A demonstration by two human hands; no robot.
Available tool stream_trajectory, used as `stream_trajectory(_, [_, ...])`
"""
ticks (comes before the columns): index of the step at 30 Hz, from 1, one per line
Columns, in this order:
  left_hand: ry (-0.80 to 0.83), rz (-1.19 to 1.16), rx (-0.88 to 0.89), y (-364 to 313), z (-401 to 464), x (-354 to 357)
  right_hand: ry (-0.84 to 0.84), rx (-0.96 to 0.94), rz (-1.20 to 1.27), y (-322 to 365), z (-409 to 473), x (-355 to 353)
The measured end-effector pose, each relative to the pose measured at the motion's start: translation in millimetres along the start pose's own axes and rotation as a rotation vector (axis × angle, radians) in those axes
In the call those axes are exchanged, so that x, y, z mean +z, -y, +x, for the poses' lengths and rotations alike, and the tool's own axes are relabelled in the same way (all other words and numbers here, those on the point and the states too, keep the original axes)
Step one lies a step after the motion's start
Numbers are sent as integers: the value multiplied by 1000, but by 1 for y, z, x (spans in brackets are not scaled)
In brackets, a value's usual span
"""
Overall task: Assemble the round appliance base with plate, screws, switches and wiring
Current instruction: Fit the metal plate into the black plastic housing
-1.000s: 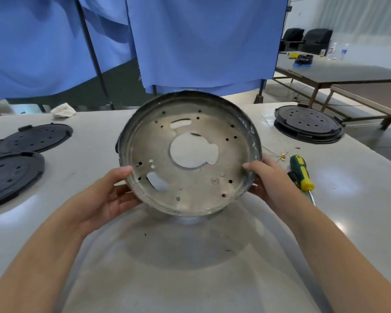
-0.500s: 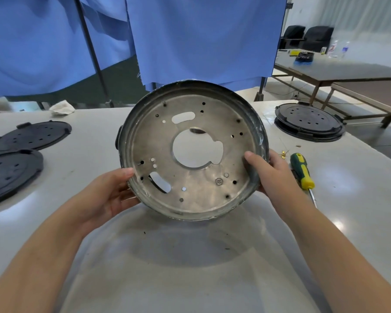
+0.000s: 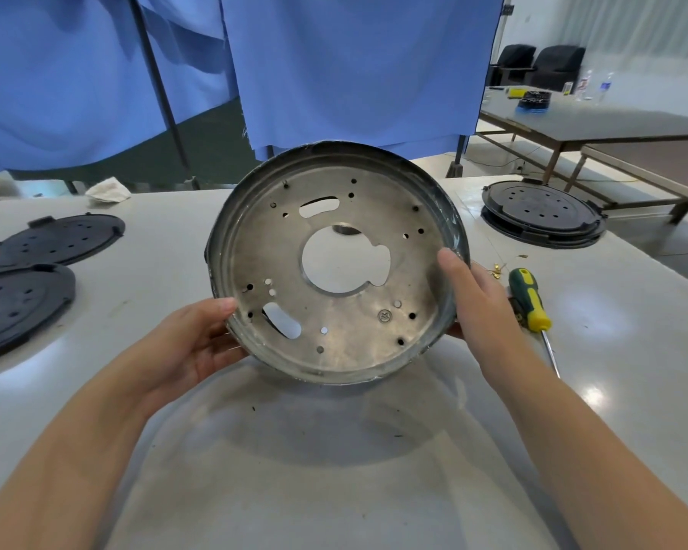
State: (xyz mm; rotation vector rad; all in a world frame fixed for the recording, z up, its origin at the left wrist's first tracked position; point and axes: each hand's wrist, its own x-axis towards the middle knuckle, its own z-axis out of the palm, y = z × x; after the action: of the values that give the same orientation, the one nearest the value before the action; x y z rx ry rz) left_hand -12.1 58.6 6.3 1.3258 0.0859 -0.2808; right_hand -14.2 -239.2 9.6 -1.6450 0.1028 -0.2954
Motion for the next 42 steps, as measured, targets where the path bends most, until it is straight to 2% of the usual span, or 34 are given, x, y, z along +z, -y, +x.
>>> stream_trajectory(20, [-47, -20, -15, -1, 0, -1, 228, 140, 89, 0, 1, -2])
stream_trajectory(30, [-2, -42, -32, -1, -3, 0, 122, 74, -12, 0, -2, 1])
stream_trajectory(42, [57, -10, -19, 2, -1, -5, 74, 14, -1, 0, -3, 1])
